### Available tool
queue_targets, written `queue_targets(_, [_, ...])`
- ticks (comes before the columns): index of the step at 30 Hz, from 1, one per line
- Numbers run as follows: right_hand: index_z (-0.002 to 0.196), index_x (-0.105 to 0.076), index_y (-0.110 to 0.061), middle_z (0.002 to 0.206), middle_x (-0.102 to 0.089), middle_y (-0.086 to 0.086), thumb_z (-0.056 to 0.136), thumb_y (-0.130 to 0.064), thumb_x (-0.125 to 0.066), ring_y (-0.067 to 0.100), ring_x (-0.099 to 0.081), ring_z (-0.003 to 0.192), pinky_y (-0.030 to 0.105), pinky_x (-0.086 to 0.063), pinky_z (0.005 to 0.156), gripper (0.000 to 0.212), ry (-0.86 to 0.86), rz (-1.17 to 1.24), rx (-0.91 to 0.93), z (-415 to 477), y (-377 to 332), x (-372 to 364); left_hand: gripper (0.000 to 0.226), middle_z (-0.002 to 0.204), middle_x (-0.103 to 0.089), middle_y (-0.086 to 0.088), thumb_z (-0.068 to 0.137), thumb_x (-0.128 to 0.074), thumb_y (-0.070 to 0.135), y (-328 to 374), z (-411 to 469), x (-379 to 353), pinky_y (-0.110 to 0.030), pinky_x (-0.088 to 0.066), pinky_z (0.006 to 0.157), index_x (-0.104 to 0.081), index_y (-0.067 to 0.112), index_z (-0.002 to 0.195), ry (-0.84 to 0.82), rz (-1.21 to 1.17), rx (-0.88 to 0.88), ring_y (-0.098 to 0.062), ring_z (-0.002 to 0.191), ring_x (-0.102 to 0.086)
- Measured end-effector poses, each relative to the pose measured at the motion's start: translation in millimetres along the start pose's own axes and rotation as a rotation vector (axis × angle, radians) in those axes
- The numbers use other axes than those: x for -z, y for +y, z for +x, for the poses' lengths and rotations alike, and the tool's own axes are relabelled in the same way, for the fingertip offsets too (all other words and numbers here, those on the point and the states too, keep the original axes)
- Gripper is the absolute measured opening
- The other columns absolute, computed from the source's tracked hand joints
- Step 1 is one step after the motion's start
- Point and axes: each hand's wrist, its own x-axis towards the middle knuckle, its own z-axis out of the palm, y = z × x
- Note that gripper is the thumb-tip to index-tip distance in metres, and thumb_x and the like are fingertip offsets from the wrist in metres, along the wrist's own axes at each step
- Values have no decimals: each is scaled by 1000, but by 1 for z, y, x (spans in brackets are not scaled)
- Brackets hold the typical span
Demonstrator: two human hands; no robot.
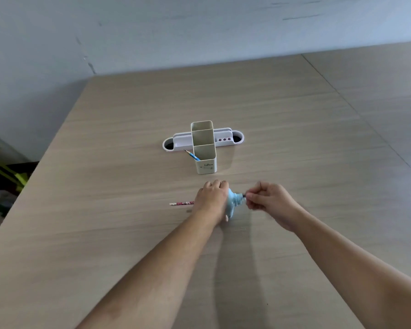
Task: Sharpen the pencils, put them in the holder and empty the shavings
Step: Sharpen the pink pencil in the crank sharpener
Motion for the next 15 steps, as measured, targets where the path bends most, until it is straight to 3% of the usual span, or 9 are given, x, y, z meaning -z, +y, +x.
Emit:
queue_targets(5, [75,-56,-9,72,-66,12,85,-4,-61,22,-60,62,28,-50,62,12,174,-389,41,46,-6,-13,72,125,-51,-7,61,-84,27,-2,1,-6,-37,-44,88,-43,13,118,25,-16,7,-28,113,-47])
queue_targets(9, [69,-58,-10,63,-59,5,80,-2,-59,20,-55,58,19,-39,49,14,39,-762,-39,38,12,-13,67,123,-50,-7,65,-81,20,1,1,-7,-36,-45,87,-42,13,118,30,-8,24,-28,113,-47])
queue_targets(11, [61,-52,-13,56,-58,5,80,3,-60,18,-54,50,16,-41,44,26,-134,-668,-155,19,18,-5,61,123,-50,-7,67,-75,9,1,1,-7,-35,-45,85,-42,13,117,36,-2,30,-28,112,-47])
queue_targets(13, [65,-54,-10,57,-63,9,82,7,-60,15,-59,49,18,-50,49,24,-285,-287,-252,2,8,6,63,121,-50,-7,66,-78,13,1,0,-8,-36,-45,85,-42,14,118,39,0,20,-28,111,-48])
queue_targets(15, [68,-57,-7,56,-66,7,82,8,-59,12,-61,48,18,-53,49,21,-253,-37,-197,6,-8,11,64,121,-51,-7,66,-78,17,0,-1,-6,-36,-44,82,-42,13,118,50,10,-7,-29,109,-48])
